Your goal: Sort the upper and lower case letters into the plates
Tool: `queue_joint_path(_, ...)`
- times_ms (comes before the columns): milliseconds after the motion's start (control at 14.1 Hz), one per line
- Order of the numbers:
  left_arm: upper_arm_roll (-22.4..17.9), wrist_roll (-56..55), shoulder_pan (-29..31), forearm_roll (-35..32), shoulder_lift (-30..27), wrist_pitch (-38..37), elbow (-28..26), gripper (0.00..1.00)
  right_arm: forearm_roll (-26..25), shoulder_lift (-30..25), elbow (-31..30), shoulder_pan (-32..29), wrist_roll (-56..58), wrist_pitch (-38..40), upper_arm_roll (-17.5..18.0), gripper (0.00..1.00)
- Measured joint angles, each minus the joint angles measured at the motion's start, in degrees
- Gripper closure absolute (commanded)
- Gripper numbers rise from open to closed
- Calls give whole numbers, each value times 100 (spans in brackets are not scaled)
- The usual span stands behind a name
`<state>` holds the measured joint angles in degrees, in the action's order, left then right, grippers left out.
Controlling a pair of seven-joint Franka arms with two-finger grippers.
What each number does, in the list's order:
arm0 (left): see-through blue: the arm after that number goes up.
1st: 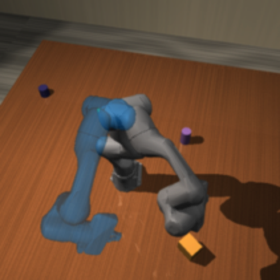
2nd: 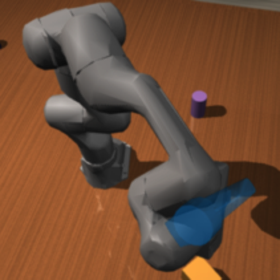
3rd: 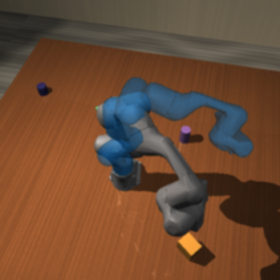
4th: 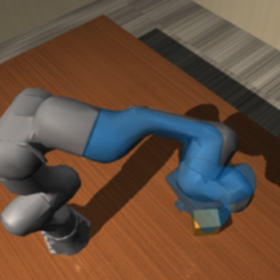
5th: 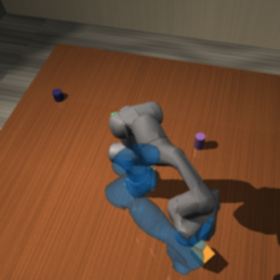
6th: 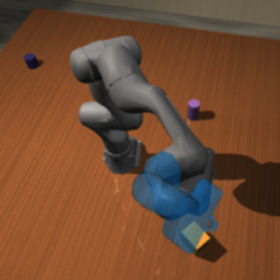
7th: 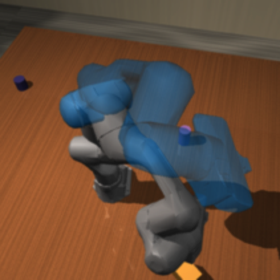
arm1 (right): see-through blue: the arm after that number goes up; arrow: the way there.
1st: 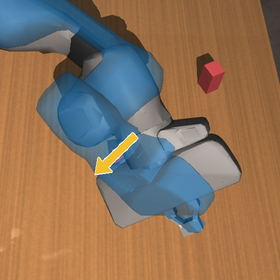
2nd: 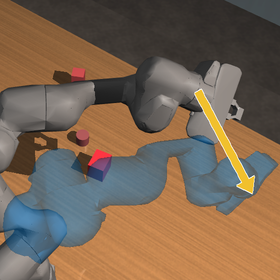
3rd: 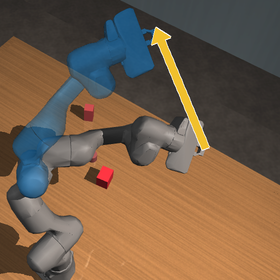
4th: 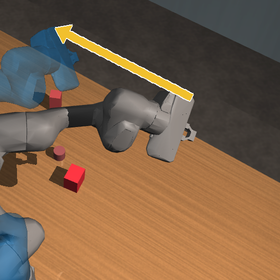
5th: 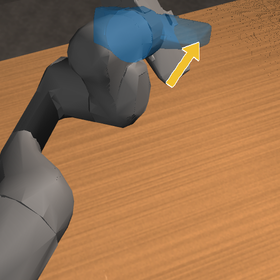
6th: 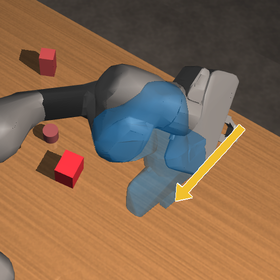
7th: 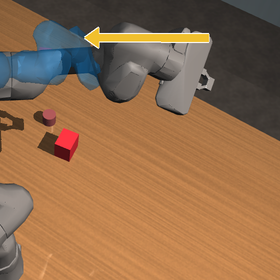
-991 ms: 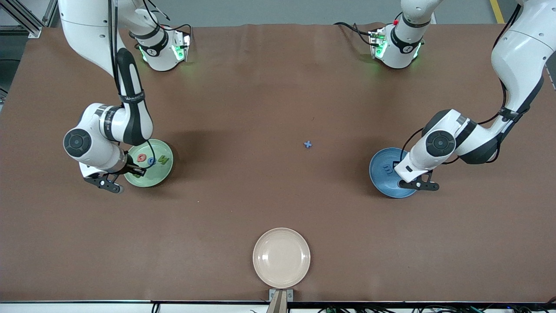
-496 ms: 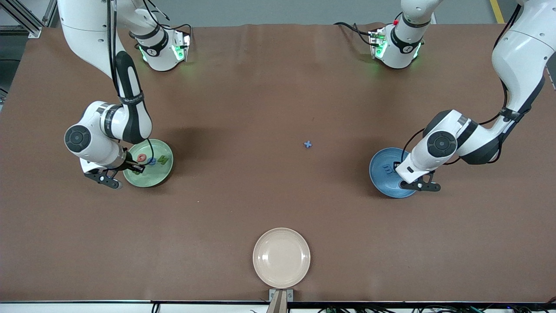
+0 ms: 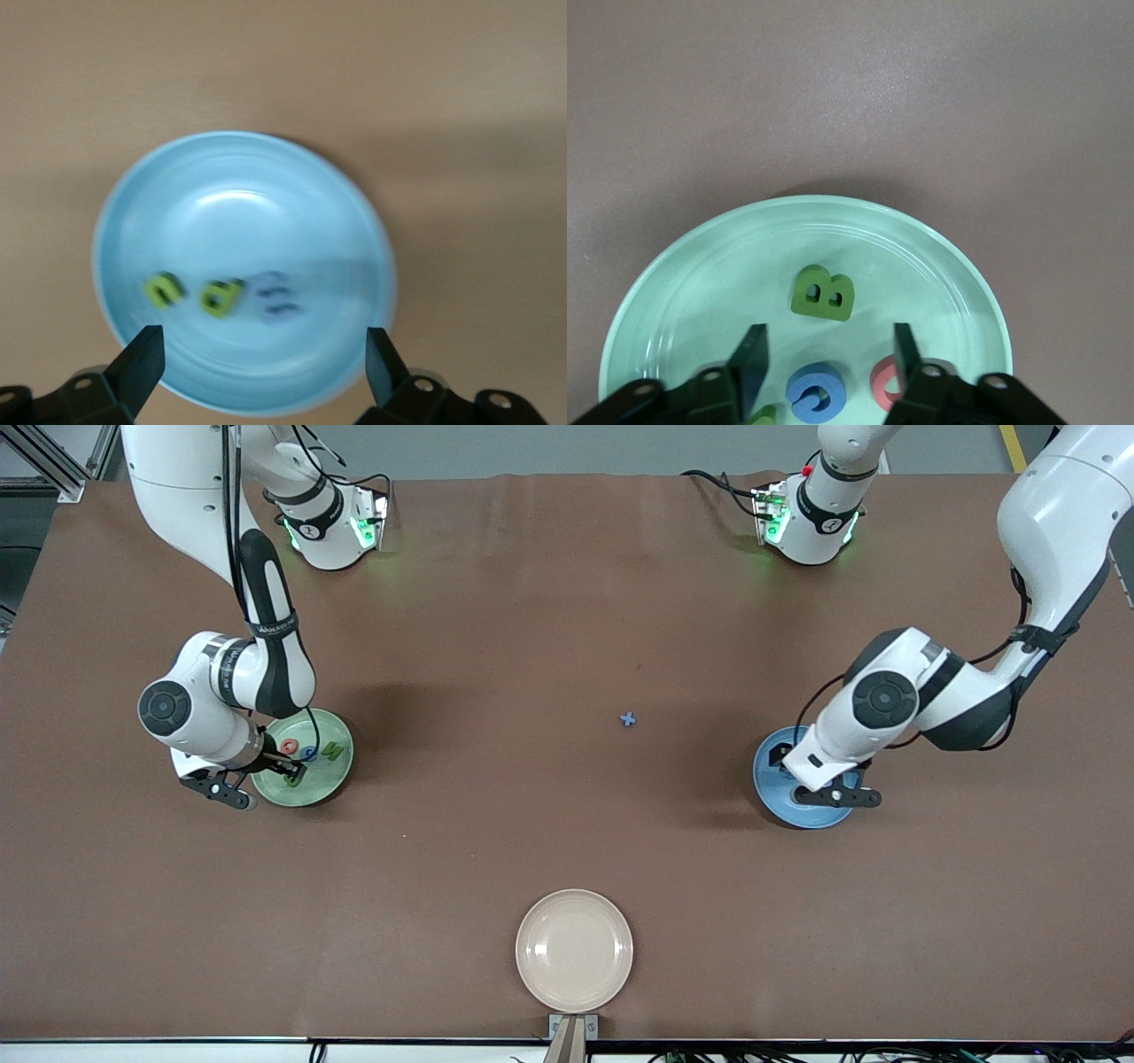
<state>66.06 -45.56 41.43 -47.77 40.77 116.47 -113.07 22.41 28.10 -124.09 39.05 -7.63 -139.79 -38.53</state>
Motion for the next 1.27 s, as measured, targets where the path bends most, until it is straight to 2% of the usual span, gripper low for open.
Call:
queue_joint_path(142, 69, -1082, -540, 60, 1, -7, 4, 0, 1, -1, 65, 0, 110, 17, -1, 0)
queue_joint_path(283, -23, -2285, -1289, 67, 15, -2, 9, 0, 2, -3, 385, -9, 382, 416, -59, 0)
queue_joint_path(425, -216, -3322, -1945, 175, 27, 84, 68, 0, 1, -15, 1012, -126, 709, 1200, -168, 0)
queue_joint_path(566, -436, -4292, -2395, 612, 35, 400, 151, 0, -80, -46, 1787, -438, 965, 1995, -215, 0)
queue_joint_path(779, -951, -5550, -2892, 770, 78, 1319, 117, 0, -650, -104, 2912, -909, 1150, 2988, -222, 0)
queue_joint_path(1062, -1422, -6265, -3395, 770, 156, 1759, -44, 0, -825, -116, 4160, -1289, 1401, 4219, -222, 0)
queue_joint_path(1274, -1672, -6295, -3693, 770, 158, 2052, -221, 0, -825, -116, 4573, -1560, 1644, 4453, -217, 0)
